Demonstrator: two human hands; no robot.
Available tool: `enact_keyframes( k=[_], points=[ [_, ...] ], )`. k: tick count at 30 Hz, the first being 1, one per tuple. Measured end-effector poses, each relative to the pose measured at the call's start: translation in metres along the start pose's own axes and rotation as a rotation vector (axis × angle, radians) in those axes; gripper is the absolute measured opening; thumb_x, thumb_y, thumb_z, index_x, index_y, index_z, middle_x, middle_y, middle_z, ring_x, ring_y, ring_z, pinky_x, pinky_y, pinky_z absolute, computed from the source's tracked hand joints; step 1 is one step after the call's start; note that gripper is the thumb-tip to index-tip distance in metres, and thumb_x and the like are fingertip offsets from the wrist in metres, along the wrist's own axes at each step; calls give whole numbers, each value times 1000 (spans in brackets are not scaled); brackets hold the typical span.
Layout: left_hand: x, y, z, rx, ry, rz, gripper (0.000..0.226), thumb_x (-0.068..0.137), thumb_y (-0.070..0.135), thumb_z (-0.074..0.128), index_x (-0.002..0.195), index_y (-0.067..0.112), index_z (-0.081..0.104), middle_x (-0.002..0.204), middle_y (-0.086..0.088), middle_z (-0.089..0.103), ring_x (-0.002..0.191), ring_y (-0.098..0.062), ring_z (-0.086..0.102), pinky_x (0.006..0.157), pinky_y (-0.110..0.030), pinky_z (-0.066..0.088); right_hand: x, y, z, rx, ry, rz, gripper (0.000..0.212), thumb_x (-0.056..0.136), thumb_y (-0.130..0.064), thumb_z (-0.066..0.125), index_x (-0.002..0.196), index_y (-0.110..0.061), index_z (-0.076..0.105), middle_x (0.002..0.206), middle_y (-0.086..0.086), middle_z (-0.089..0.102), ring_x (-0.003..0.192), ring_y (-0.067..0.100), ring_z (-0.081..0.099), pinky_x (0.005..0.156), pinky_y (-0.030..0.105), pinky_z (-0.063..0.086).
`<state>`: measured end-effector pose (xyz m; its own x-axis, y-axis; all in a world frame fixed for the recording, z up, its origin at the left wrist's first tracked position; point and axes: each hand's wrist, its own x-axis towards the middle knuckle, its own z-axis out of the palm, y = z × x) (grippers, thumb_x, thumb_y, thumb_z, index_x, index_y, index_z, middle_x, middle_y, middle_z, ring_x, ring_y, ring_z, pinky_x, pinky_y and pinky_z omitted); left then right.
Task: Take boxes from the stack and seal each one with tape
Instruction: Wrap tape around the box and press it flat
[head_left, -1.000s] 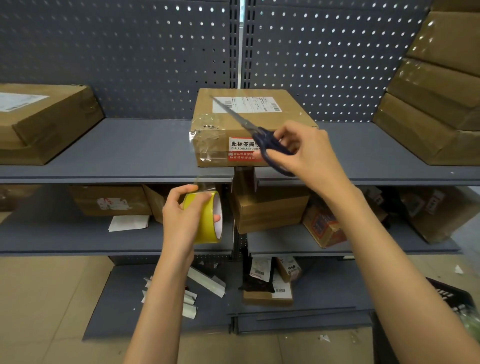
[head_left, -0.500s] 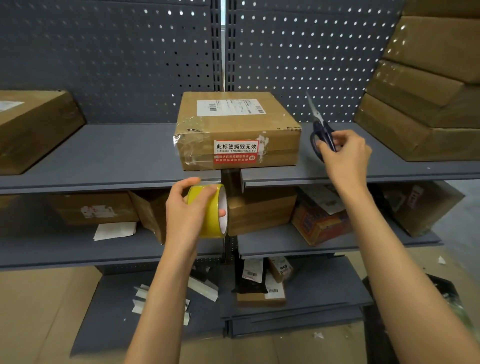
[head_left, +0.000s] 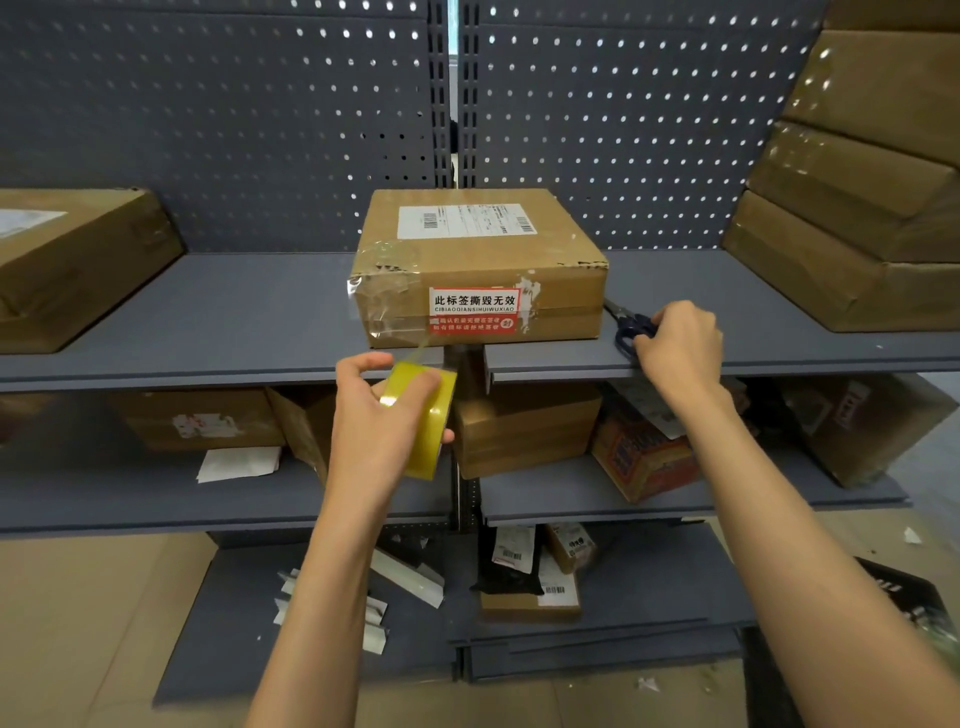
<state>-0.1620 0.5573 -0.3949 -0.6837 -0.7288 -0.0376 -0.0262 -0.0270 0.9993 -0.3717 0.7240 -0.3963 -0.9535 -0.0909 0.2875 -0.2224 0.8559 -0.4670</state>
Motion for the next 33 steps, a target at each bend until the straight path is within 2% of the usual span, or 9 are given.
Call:
enact_keyframes(
  k=[5, 10, 12, 14, 17, 22, 26, 30, 33],
  points=[
    [-3, 8, 3, 114, -34, 59, 42, 84, 19, 71, 112, 24, 39, 88, 4, 61, 52, -13, 67, 50, -25, 52, 0, -2, 2, -18, -14, -42, 19, 92, -14, 57, 79, 0, 56, 99, 24, 61, 91, 38, 56, 65, 33, 33],
    [-4, 19, 8, 231, -81, 111, 42, 79, 31, 75, 99, 38, 39, 92, 7, 68, 74, -25, 71, 74, -50, 57, 0, -3, 0, -38, 5, -106, 21, 94, -15, 54, 89, 4, 60, 102, 22, 58, 97, 37, 55, 67, 34, 34],
    [-7, 28, 8, 247, -89, 138, 45, 70, 42, 77, 95, 43, 40, 95, 8, 69, 81, -28, 70, 76, -55, 55, 4, -4, -4, -32, 25, -131, 21, 94, -12, 52, 97, 6, 61, 108, 22, 59, 101, 37, 55, 73, 38, 40],
    [-11, 38, 8, 281, -95, 176, 45, 66, 47, 74, 95, 44, 40, 96, 9, 69, 83, -26, 70, 78, -55, 55, 7, -7, -10, -27, 50, -158, 24, 95, -11, 49, 107, 6, 60, 112, 21, 59, 103, 36, 55, 77, 39, 42],
    [-18, 56, 7, 363, -104, 255, 43, 74, 44, 75, 97, 44, 39, 98, 14, 67, 85, -19, 69, 78, -52, 55, 14, -15, -22, -9, 97, -222, 24, 96, -11, 46, 110, 3, 60, 112, 19, 59, 101, 34, 55, 71, 34, 35],
    [-23, 90, -7, 524, -39, 377, 54, 62, 56, 64, 105, 39, 37, 91, 22, 63, 86, -15, 66, 74, -50, 55, 20, -43, -37, -8, 165, -358, 28, 100, -16, 39, 117, -3, 58, 114, 14, 57, 104, 31, 52, 72, 33, 33],
    [-11, 103, -30, 732, 137, 481, 58, 67, 65, 68, 106, 33, 39, 99, 2, 65, 94, -30, 64, 84, -54, 51, 24, -72, -36, 10, 162, -463, 29, 101, -17, 37, 114, -3, 59, 114, 14, 56, 105, 31, 52, 78, 36, 38],
    [23, 103, -52, 1006, 272, 478, 50, 84, 36, 68, 121, 9, 47, 119, -21, 59, 107, -41, 54, 83, -47, 43, 22, -102, -28, 15, 150, -557, 29, 100, -19, 37, 114, -3, 57, 116, 14, 56, 105, 31, 52, 79, 36, 38],
    [48, 99, -66, 1151, 265, 450, 47, 85, 27, 68, 121, 3, 50, 113, -25, 59, 101, -42, 54, 72, -39, 34, 14, -126, -20, 22, 132, -609, 28, 99, -21, 39, 113, -5, 58, 117, 13, 57, 106, 31, 53, 79, 37, 39]
  ],
)
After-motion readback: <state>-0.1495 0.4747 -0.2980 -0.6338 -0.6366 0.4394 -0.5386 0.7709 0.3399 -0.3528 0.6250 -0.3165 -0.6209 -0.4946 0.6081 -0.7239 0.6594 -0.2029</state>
